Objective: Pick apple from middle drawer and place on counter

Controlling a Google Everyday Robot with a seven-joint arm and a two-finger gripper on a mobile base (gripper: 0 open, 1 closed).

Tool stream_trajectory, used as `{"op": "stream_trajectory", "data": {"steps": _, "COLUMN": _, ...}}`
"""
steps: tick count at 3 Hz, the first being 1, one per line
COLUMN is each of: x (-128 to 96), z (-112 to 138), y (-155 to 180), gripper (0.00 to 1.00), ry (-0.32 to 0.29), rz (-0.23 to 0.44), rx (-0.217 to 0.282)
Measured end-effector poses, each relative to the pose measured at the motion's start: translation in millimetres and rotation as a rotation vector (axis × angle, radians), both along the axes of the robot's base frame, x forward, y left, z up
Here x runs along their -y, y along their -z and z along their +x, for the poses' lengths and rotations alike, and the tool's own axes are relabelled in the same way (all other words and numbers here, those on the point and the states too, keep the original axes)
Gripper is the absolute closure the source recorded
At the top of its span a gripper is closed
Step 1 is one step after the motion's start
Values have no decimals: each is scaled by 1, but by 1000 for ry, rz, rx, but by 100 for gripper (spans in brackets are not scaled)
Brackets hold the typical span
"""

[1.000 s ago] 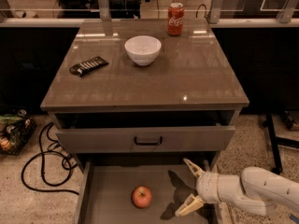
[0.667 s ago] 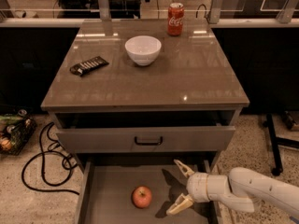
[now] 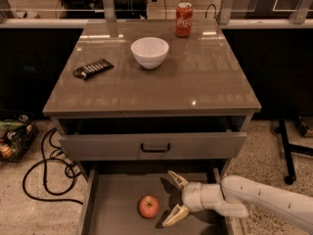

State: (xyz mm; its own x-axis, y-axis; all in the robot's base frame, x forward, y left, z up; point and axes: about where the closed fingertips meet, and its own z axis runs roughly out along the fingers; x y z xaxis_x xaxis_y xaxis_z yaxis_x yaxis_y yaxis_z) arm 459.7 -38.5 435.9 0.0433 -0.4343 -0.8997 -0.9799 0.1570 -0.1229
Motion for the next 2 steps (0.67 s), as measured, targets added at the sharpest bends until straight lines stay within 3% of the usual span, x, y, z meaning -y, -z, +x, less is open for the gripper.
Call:
{"op": "stream_trajectory", "data": {"steps": 1, "x": -15, "z": -3, "y": 15, "gripper": 0, "ry": -25, "rz": -26, "rx": -18}}
{"op": "stream_trajectory", "data": {"steps": 2, "x": -35, "z": -11, "y": 37, "gripper": 0, "ry": -23, "rz": -69, "rx": -82}}
